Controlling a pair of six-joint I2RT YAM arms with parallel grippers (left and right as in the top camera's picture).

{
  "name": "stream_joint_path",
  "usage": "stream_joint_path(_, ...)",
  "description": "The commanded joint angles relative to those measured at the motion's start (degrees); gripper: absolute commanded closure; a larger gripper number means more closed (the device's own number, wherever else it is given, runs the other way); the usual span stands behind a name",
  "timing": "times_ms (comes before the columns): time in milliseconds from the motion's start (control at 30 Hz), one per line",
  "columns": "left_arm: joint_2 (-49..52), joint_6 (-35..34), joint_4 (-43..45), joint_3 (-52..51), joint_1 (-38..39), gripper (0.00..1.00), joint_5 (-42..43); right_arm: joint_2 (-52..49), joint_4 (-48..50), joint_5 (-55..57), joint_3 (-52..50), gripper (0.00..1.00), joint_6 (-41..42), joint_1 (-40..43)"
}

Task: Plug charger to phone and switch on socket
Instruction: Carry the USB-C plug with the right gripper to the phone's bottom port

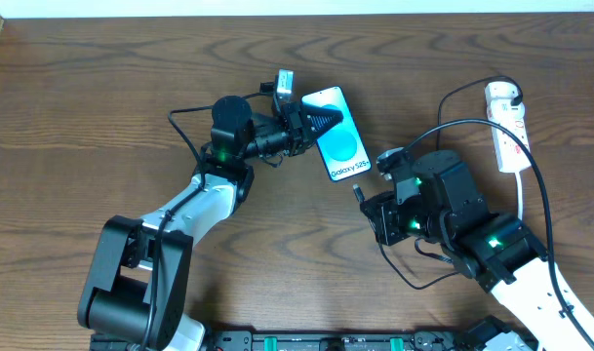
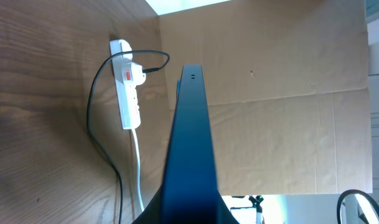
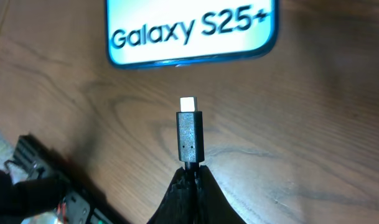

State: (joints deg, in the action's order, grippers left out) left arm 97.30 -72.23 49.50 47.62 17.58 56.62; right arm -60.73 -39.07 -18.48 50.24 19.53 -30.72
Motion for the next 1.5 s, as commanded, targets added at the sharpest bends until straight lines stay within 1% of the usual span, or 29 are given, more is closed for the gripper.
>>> stream_joint_path(0,-0.68,-0.46,0.76,1.79,0.02,0.93,-0.07,-0.13,0.85,2.08,-0.52,0.99,1.29,-0.39)
stream_joint_path(267,-0.68,-0.26,0.76,1.79,0.02,0.92,-0.09,-0.13,3.56,1.81,-0.52,0.99,1.29,-0.42)
stream_joint_path(433,-0.68,-0.31,0.76,1.79,0.02,0.94,-0.13,-0.35,3.58,1.53,-0.52,0.99,1.29,-0.44)
stream_joint_path(500,-0.68,-0.31,0.76,1.79,0.02,0.92,-0.13,-0.61,3.58,1.4,-0.52,0.99,1.31,-0.5)
stream_joint_path(1467,-0.68,0.22,0.74,1.75,0.02,0.93,-0.09,-1.36,4.07,-1.6,-0.52,0.99,1.46,-0.5)
